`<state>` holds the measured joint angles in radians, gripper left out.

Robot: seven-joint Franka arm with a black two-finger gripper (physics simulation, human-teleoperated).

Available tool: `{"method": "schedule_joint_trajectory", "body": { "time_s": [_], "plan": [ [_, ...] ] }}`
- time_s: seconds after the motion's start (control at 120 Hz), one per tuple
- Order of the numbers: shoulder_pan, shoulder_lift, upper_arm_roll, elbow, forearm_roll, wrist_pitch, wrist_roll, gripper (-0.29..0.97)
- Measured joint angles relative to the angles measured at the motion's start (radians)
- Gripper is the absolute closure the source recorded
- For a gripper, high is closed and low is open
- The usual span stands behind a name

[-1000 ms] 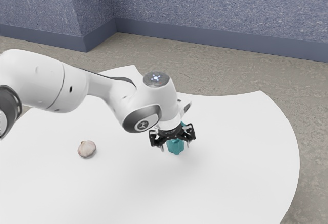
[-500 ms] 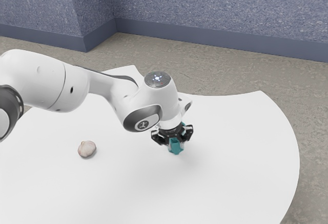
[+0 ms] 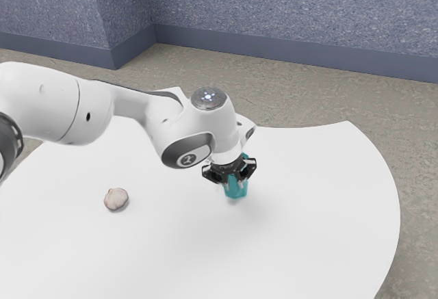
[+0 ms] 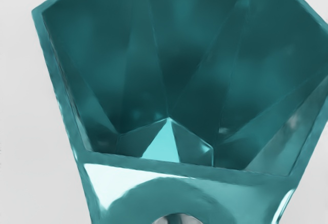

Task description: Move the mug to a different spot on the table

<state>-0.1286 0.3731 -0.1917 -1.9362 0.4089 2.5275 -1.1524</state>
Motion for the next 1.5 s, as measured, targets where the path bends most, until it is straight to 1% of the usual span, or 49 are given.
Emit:
{"method": "schedule_joint_trajectory", "body": {
  "time_s": [0.175,0.275,0.475,0.533,0.583,0.733,0.808,0.933,1.017,1.117,1.183,1.267,1.35,1.5],
  "plan": [
    [0.000,-0.022,0.005,0.000,0.011,-0.009,-0.012,0.71],
    [0.003,-0.067,0.030,-0.034,0.026,-0.013,-0.028,0.74],
    [0.004,-0.197,0.046,-0.220,0.041,0.015,-0.070,0.77],
    [0.004,-0.253,0.046,-0.284,0.043,0.029,-0.085,0.78],
    [0.004,-0.294,0.045,-0.332,0.059,0.038,-0.102,0.78],
    [0.003,-0.351,0.045,-0.423,0.093,0.062,-0.152,0.79],
    [-0.015,-0.357,0.066,-0.438,0.108,0.074,-0.175,0.79],
    [-0.081,-0.352,0.151,-0.440,0.145,0.098,-0.207,0.78],
    [-0.096,-0.343,0.205,-0.433,0.168,0.112,-0.225,0.79],
    [-0.061,-0.334,0.261,-0.431,0.193,0.132,-0.242,0.78],
    [-0.006,-0.323,0.287,-0.430,0.207,0.144,-0.251,0.77],
    [0.057,-0.287,0.298,-0.423,0.218,0.165,-0.262,0.78],
    [0.043,-0.259,0.299,-0.411,0.223,0.185,-0.270,0.77],
    [0.025,-0.250,0.299,-0.408,0.224,0.213,-0.282,0.79]
  ]
}}
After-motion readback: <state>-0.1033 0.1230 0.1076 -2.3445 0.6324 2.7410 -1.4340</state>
